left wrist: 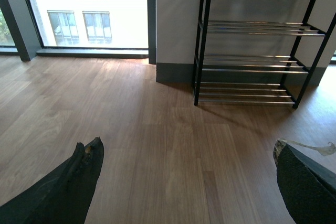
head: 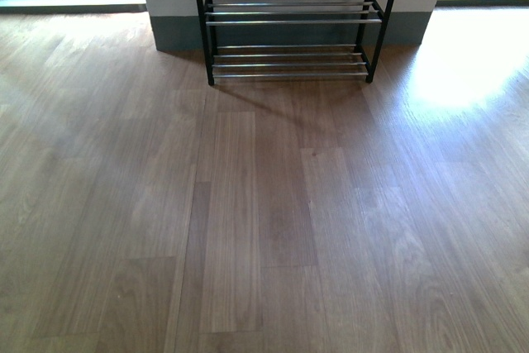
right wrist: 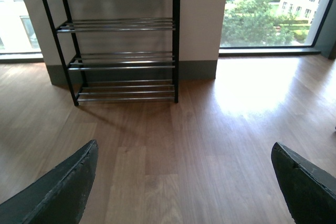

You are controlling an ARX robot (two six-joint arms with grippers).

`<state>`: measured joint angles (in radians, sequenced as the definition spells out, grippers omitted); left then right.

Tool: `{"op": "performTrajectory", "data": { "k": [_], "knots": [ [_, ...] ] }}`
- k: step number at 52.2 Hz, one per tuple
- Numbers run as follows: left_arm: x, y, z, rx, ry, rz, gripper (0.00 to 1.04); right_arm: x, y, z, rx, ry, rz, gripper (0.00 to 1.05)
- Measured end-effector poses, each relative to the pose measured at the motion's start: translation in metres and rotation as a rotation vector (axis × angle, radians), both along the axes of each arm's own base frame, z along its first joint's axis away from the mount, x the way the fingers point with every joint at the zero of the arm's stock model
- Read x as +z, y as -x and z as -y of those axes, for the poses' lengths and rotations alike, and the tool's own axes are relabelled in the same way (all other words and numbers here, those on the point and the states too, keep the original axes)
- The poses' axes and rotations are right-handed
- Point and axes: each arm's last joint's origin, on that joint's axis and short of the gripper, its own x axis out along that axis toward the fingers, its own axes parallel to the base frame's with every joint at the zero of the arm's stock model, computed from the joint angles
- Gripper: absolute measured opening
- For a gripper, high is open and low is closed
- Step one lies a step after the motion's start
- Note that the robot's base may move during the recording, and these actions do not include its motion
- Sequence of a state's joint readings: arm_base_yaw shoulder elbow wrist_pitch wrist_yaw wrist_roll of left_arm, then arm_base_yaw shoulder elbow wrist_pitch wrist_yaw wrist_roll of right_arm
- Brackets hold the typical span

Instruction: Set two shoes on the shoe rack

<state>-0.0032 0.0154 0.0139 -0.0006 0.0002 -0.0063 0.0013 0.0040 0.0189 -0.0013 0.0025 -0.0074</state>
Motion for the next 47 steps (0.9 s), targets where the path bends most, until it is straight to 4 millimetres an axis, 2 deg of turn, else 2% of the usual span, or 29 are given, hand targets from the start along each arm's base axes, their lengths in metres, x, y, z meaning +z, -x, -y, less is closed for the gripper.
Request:
{"op": "performTrajectory", "data": {
  "k": [47],
  "knots": [
    [0.0000, 0.0000, 0.0000, 0.001, 0.000, 0.000, 0.95, 0.0001, 0.0001, 0.0000, 0.000, 0.000, 0.001, 0.96]
  ]
}}
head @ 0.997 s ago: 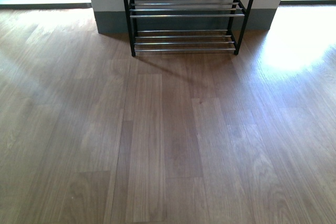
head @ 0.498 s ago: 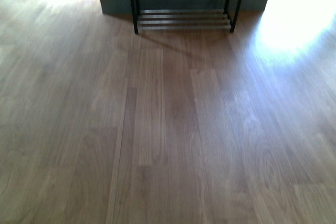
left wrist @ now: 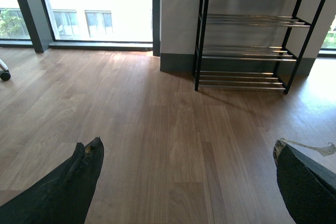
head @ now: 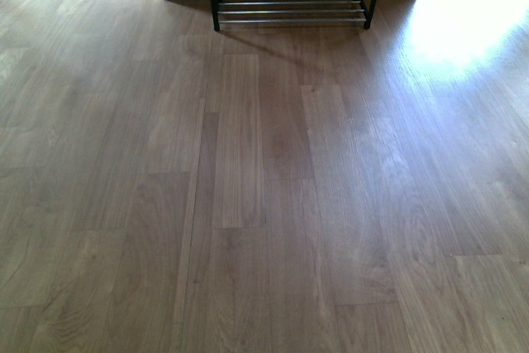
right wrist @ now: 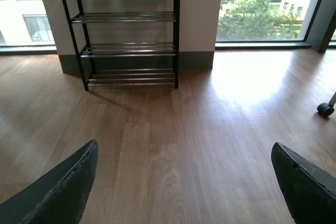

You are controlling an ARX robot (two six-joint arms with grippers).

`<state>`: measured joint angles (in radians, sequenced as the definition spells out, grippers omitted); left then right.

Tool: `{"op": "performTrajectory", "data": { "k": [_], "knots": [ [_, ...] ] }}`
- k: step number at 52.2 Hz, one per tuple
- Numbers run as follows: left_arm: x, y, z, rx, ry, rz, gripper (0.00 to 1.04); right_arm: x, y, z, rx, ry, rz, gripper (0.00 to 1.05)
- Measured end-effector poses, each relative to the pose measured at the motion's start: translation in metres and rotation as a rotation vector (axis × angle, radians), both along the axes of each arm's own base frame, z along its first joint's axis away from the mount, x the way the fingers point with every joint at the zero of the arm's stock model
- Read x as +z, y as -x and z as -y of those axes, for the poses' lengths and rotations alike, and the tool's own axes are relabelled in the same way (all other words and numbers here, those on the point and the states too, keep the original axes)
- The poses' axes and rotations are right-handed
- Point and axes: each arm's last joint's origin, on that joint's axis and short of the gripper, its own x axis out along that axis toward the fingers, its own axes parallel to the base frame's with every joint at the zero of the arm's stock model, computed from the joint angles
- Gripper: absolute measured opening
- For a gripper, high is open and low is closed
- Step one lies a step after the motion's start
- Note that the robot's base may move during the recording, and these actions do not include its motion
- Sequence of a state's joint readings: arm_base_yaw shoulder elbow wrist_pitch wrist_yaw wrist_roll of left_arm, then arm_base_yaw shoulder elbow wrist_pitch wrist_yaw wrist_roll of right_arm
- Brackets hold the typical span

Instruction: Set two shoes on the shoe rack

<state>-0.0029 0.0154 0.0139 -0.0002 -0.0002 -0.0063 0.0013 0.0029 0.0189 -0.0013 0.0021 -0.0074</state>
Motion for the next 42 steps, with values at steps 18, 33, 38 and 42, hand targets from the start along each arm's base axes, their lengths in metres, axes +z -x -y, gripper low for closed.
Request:
{"op": "performTrajectory", "data": {
  "k": [18, 33, 38, 42],
  "knots": [
    [0.0000, 0.0000, 0.0000, 0.000, 0.000, 0.000, 0.95, 0.0000, 0.0000, -0.0001, 0.002, 0.000, 0.000, 0.96],
    [0.0000, 0.0000, 0.0000, 0.000, 0.000, 0.000, 0.95, 0.0000, 0.0000, -0.0001, 0.002, 0.000, 0.000, 0.96],
    [0.0000, 0.0000, 0.0000, -0.001, 0.000, 0.000, 0.95, 0.0000, 0.0000, -0.0001, 0.002, 0.000, 0.000, 0.96],
    [0.0000, 0.0000, 0.0000, 0.000, 0.000, 0.000, 0.95, 0.0000, 0.0000, -0.0001, 0.002, 0.000, 0.000, 0.96]
  ]
}}
